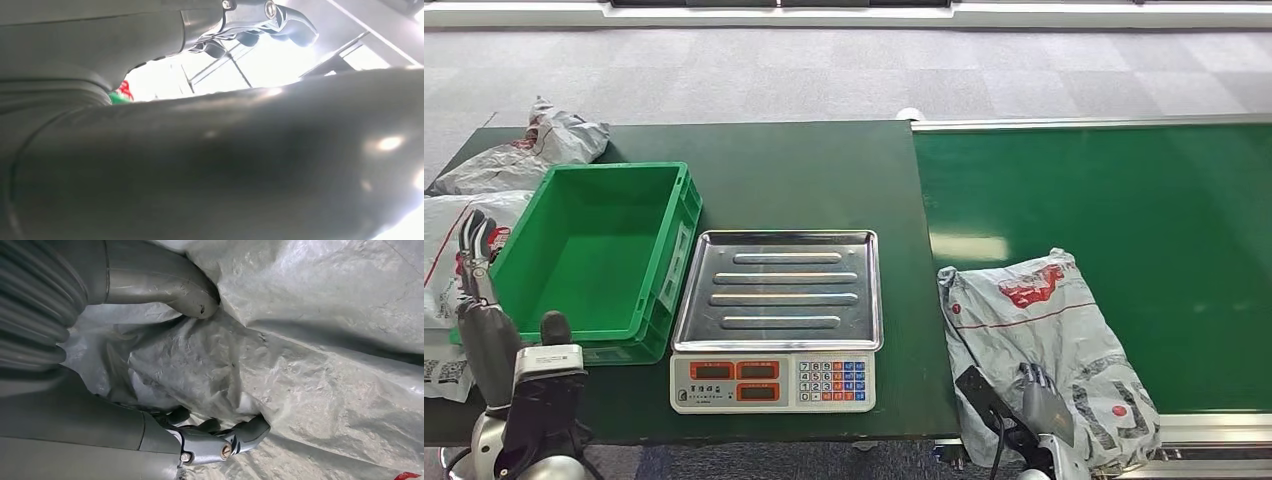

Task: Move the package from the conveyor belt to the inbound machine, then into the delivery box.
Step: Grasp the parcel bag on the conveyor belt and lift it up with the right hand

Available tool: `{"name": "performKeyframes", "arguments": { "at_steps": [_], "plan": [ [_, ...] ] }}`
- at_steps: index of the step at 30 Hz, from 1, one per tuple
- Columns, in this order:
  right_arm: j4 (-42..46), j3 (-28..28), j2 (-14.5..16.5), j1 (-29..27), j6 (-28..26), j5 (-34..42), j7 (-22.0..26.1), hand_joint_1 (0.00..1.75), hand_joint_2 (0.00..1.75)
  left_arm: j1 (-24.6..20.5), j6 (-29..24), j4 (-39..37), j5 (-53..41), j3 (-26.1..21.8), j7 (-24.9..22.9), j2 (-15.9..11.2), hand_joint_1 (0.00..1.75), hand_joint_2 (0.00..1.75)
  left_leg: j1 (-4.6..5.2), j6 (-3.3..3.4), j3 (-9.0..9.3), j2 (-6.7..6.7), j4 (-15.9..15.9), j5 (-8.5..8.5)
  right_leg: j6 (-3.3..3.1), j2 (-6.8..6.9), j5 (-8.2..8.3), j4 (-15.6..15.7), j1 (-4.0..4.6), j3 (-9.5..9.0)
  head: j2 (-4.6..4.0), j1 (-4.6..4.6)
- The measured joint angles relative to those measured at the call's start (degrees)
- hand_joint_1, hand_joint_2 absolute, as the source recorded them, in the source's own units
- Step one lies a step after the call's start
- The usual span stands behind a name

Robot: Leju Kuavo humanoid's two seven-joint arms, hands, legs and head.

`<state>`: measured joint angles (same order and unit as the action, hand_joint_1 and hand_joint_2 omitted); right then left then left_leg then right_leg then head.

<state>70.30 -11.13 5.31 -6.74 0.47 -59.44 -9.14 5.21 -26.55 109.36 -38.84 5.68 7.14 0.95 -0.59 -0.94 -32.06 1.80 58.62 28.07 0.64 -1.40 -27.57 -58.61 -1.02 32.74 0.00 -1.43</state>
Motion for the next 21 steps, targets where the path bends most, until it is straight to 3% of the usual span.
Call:
{"name": "performKeyframes", "arguments": {
  "at_steps": [21],
  "plan": [
    [3.4, -0.8, 1.5, -1.6, -2.2, -2.8, 1.3, 1.75, 1.75, 2.6, 0.9, 2.6, 1.0, 0.0, 0.8, 1.5, 0.00, 0.00, 0.00, 0.00, -0.05, 0.02, 0.0, 0.00, 0.00, 0.02, 0.00, 0.0, 0.00, 0.04, 0.00, -0.01]
  ]
}}
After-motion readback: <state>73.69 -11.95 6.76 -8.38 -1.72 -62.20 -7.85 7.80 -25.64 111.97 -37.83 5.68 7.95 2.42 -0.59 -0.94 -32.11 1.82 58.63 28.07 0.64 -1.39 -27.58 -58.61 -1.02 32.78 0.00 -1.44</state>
